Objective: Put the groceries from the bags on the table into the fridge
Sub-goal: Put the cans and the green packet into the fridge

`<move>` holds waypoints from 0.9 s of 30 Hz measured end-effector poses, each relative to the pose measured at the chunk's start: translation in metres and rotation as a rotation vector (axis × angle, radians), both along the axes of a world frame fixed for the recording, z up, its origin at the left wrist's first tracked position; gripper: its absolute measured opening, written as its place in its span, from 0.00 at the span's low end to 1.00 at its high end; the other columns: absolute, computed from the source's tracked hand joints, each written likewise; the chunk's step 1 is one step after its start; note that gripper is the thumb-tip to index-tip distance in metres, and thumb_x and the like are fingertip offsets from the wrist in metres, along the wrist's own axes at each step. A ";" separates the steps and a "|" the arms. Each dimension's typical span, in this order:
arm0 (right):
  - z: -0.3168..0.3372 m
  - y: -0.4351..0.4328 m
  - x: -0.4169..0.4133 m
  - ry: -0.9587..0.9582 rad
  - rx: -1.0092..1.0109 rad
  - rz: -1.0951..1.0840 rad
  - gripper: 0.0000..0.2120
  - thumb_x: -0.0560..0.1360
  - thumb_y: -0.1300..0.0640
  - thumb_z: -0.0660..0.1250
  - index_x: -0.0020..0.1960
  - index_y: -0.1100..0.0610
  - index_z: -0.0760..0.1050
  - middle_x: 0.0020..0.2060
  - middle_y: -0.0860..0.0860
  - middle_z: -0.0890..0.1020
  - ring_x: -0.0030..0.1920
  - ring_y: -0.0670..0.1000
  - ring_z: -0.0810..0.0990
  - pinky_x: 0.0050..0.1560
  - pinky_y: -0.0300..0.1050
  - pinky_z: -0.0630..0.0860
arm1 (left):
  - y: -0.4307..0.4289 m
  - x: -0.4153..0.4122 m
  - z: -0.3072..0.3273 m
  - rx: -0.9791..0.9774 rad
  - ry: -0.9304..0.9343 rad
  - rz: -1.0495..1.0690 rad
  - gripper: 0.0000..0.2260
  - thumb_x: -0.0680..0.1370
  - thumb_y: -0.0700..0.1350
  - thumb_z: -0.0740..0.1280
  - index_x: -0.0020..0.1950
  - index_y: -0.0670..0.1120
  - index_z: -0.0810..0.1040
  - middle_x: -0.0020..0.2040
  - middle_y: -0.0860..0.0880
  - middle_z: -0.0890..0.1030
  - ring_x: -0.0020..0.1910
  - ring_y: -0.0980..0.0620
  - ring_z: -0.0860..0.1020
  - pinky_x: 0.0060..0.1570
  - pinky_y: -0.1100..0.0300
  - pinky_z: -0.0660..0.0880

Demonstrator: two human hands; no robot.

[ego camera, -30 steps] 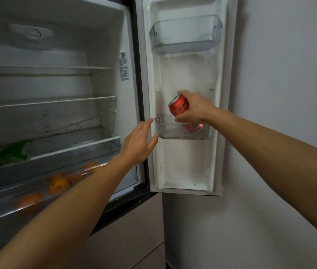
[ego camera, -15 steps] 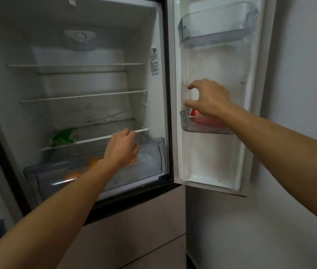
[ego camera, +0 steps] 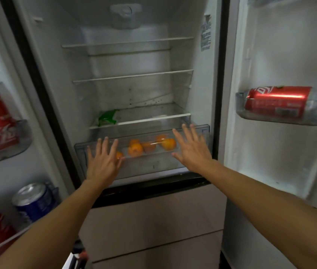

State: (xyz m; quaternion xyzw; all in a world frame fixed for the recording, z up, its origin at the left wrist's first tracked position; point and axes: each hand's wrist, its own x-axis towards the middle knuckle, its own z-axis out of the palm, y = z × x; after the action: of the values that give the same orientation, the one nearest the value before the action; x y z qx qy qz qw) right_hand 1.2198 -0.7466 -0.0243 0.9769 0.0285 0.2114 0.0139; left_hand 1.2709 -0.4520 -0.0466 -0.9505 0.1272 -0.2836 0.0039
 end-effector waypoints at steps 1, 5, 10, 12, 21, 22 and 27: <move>-0.007 0.002 0.010 0.011 -0.001 -0.003 0.39 0.79 0.37 0.56 0.79 0.48 0.39 0.79 0.56 0.42 0.78 0.60 0.39 0.74 0.64 0.47 | 0.003 0.006 -0.005 0.009 -0.005 0.002 0.27 0.82 0.58 0.53 0.78 0.48 0.55 0.78 0.41 0.54 0.78 0.40 0.49 0.72 0.35 0.46; -0.029 0.003 0.044 0.004 -0.013 -0.030 0.41 0.79 0.38 0.58 0.78 0.48 0.34 0.78 0.56 0.37 0.77 0.61 0.34 0.74 0.62 0.49 | 0.007 0.033 -0.016 0.006 -0.047 0.004 0.27 0.80 0.57 0.51 0.78 0.48 0.56 0.78 0.39 0.56 0.77 0.39 0.52 0.71 0.33 0.47; -0.025 0.000 0.092 0.024 -0.022 -0.032 0.41 0.80 0.41 0.59 0.78 0.48 0.33 0.78 0.56 0.36 0.77 0.60 0.34 0.74 0.61 0.51 | 0.000 0.079 -0.015 -0.014 -0.041 0.011 0.25 0.82 0.51 0.59 0.77 0.46 0.59 0.76 0.37 0.59 0.76 0.36 0.54 0.70 0.33 0.50; -0.022 0.000 0.111 0.042 -0.034 -0.052 0.42 0.79 0.42 0.61 0.78 0.48 0.33 0.78 0.56 0.36 0.77 0.60 0.34 0.74 0.61 0.52 | -0.001 0.098 -0.015 -0.028 -0.037 0.005 0.26 0.81 0.49 0.60 0.78 0.46 0.56 0.77 0.37 0.55 0.77 0.36 0.51 0.71 0.34 0.47; -0.049 -0.013 0.175 0.145 -0.028 -0.153 0.43 0.78 0.42 0.61 0.78 0.49 0.33 0.78 0.55 0.38 0.78 0.58 0.39 0.75 0.62 0.50 | 0.015 0.165 -0.042 0.040 0.062 0.021 0.31 0.75 0.44 0.71 0.76 0.42 0.63 0.76 0.34 0.56 0.74 0.32 0.56 0.69 0.32 0.55; -0.054 -0.018 0.179 0.163 -0.010 -0.166 0.43 0.78 0.41 0.61 0.78 0.48 0.33 0.78 0.55 0.38 0.78 0.58 0.39 0.75 0.62 0.52 | 0.017 0.169 -0.046 0.051 0.057 0.024 0.32 0.74 0.43 0.72 0.75 0.41 0.64 0.76 0.34 0.56 0.74 0.31 0.57 0.68 0.32 0.57; -0.066 -0.026 0.192 0.207 0.051 -0.169 0.43 0.78 0.40 0.61 0.79 0.48 0.35 0.78 0.55 0.38 0.78 0.58 0.40 0.74 0.62 0.54 | 0.009 0.179 -0.054 0.050 0.060 0.059 0.33 0.69 0.38 0.74 0.72 0.40 0.68 0.74 0.30 0.58 0.71 0.27 0.60 0.60 0.29 0.65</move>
State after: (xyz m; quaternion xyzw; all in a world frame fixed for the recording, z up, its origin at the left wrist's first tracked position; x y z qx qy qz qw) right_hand 1.4121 -0.7722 -0.0900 0.9925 -0.0578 0.1080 0.0037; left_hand 1.4498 -0.4429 -0.1005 -0.9615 0.1062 -0.2514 0.0320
